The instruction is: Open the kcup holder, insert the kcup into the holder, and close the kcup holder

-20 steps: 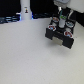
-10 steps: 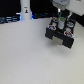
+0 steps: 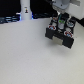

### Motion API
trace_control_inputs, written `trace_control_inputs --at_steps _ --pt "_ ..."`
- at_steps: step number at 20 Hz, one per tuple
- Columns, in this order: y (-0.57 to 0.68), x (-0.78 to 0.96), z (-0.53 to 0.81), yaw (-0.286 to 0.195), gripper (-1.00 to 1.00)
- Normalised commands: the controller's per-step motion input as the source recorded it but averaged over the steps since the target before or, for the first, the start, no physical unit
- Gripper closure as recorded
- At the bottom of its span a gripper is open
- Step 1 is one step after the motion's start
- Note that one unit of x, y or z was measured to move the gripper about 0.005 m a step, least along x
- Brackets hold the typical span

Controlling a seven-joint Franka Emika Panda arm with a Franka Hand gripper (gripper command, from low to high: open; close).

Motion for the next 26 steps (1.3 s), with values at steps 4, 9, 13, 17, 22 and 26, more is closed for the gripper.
trace_control_inputs --at_steps 4,9,13,17,22,26 --pt "0.13 0.12 -0.07 0.040 1.00" --pt "0.14 0.15 0.17 0.086 -1.00" --pt "0.03 0.18 0.43 0.113 -1.00" --pt "-0.16 0.25 0.52 0.093 -1.00" --pt "-0.37 0.38 0.46 0.084 -1.00" --pt "-0.47 0.49 0.35 0.054 -1.00"
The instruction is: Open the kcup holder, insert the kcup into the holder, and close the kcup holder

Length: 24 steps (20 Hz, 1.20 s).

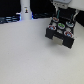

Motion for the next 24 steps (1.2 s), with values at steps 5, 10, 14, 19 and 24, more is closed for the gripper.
trace_control_inputs --at_steps 5,10,14,19,24 --pt "-0.46 0.56 0.27 0.045 -1.00" --pt "-0.43 0.66 0.25 0.023 -1.00" --pt "-0.41 0.71 0.14 0.019 -1.00" --pt "-0.36 0.69 0.03 0.028 -1.00" --pt "-0.18 0.62 -0.12 0.053 -1.00"
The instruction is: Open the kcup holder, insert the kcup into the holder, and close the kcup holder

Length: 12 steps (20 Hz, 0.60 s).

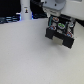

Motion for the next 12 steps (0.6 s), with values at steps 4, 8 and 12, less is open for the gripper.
trace_control_inputs --at_steps 4,8,12 --pt "-0.02 0.42 -0.30 0.081 -1.00" --pt "0.13 0.26 -0.26 0.140 -1.00" --pt "0.20 0.22 -0.13 0.202 -1.00"
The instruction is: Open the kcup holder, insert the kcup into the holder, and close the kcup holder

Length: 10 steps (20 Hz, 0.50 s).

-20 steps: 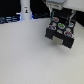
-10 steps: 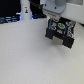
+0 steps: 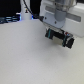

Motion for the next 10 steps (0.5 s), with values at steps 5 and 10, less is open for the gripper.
trace_control_inputs --at_steps 5,10 --pt "0.22 0.13 -0.16 0.221 -1.00" --pt "0.27 -0.11 -0.10 0.182 -1.00"
